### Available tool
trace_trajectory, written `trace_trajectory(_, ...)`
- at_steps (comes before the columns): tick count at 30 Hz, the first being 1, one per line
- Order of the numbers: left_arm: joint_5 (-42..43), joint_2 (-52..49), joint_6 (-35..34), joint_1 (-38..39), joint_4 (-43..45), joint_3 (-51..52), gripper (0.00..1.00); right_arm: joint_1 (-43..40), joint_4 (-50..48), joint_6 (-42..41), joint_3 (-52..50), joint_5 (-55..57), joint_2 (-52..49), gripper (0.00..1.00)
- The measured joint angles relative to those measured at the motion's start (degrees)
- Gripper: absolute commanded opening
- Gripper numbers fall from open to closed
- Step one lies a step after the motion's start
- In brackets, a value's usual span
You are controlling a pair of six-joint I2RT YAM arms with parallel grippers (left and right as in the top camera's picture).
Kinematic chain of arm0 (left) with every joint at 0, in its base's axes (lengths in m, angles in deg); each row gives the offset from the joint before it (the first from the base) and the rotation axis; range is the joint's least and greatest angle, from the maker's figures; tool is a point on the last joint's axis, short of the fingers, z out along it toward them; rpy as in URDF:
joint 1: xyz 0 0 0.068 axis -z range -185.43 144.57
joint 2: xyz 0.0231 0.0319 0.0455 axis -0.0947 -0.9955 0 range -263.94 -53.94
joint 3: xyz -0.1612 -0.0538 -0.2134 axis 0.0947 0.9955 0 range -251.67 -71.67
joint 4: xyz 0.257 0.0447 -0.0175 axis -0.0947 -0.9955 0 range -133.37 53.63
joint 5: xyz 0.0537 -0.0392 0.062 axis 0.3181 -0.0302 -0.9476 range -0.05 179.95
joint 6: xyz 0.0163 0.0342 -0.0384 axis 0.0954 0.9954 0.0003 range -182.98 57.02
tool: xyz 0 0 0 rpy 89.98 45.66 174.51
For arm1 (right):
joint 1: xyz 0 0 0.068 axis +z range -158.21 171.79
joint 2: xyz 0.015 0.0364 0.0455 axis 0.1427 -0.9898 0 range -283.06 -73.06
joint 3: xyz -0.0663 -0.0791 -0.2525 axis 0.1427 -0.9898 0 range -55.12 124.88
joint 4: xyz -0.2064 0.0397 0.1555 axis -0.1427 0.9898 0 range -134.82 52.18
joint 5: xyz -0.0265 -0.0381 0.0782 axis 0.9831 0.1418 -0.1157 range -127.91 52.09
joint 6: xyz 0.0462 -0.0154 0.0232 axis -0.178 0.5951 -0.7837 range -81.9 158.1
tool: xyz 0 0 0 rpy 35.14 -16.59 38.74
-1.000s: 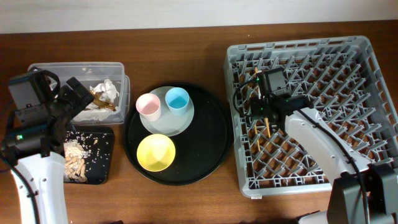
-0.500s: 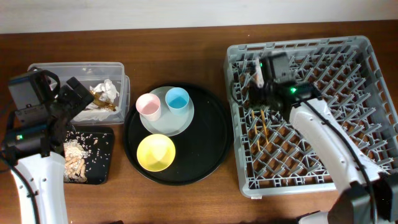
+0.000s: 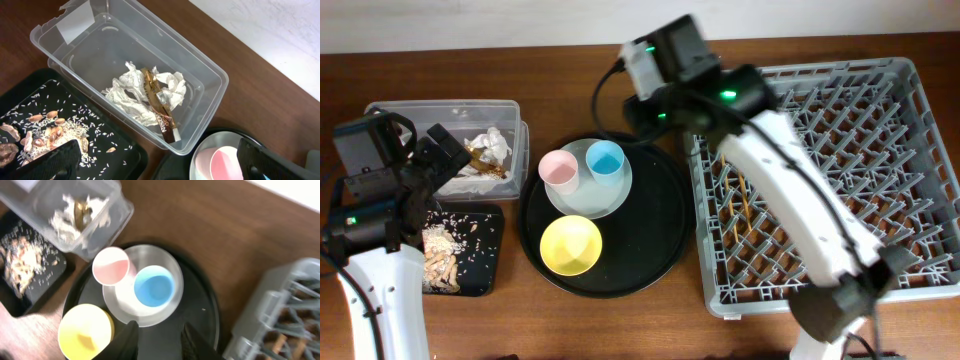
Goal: Sort waste into correct bins and load items into the dishwasher rack
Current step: 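Move the right gripper over the cups and grasp the blue cup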
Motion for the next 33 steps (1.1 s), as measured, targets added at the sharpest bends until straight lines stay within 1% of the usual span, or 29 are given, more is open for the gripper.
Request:
trace_trajectory(2,0.0,0.0,0.0,0.0,0.0,0.0,0.99,2.2,0.0,0.8,0.5,-0.1,-4.9,0.30)
trace_trajectory(9,0.0,0.0,0.0,0.0,0.0,0.0,0.99,5.6,-0.7,1.4,0.5,1.2,-14.1,0.29)
trace_trajectory(22,0.0,0.0,0.0,0.0,0.0,0.0,0.99,7.1,-2.0,1.8,0.5,1.9,-20.6,0.30)
trace_trajectory(33,0.0,0.0,0.0,0.0,0.0,0.0,0.99,8.6,-3.0,3.5,0.5,2.3,-23.2,0.30)
